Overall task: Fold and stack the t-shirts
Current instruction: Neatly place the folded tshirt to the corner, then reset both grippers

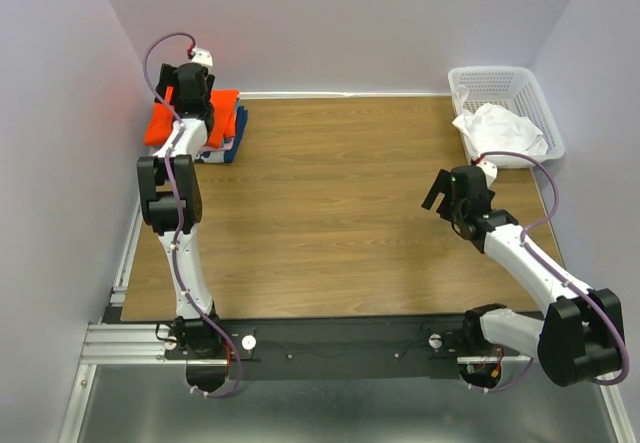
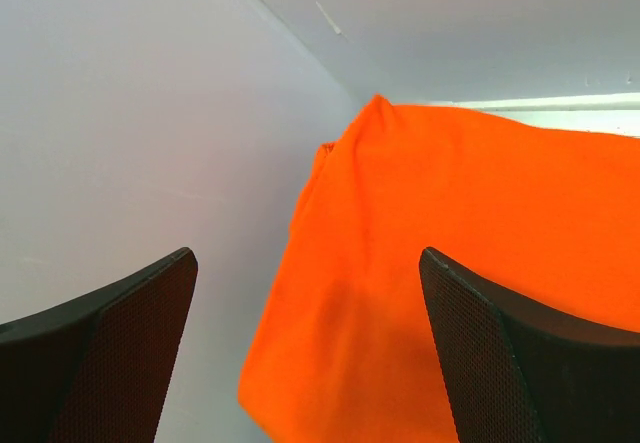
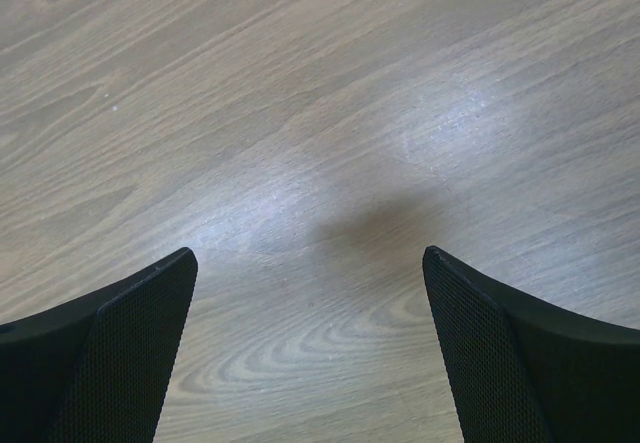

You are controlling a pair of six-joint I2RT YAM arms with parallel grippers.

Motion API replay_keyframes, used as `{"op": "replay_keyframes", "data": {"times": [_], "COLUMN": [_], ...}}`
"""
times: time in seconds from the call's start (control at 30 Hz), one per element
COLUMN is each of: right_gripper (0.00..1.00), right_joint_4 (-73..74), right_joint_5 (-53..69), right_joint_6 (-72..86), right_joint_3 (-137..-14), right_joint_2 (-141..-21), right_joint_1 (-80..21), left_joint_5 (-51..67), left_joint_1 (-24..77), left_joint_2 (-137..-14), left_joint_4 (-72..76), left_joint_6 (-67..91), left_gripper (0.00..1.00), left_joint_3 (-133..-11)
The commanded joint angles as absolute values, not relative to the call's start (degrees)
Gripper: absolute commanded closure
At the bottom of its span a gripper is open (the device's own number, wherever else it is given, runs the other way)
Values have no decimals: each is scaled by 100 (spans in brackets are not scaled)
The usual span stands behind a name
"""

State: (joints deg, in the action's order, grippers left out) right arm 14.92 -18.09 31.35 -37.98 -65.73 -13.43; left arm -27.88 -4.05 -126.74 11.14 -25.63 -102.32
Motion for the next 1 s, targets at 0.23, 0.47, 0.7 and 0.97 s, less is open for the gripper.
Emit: {"op": "replay_keyframes", "data": {"times": [0.23,0.47,0.7,0.97], "right_gripper": [0,0,0,0], "right_joint_4": [1644,1644,1652,1793], "right_joint_5": [-1775,-1679,-1415,-1116], "right_joint_6": [3059,3059,3059,2971], "right_joint_3": [-3902,-3920,-3806,-3507], "right_joint_2": [-6469,-6443,-6012,-5327], "right_joint_1": [-1345,-1345,-1345,-1336], "left_joint_5": [-2532,-1269,-89,-498], "left_joint_1": [-448,-448,-387,278], "left_joint_2": [-12269,-11875,-10346,-8440], "left_joint_4": [783,123,27,44], "left_joint_6": [-1837,-766,1089,2319], "left_gripper": [2,2,2,2], "left_joint_3": [-10590,-10802,-10179,-7474]}}
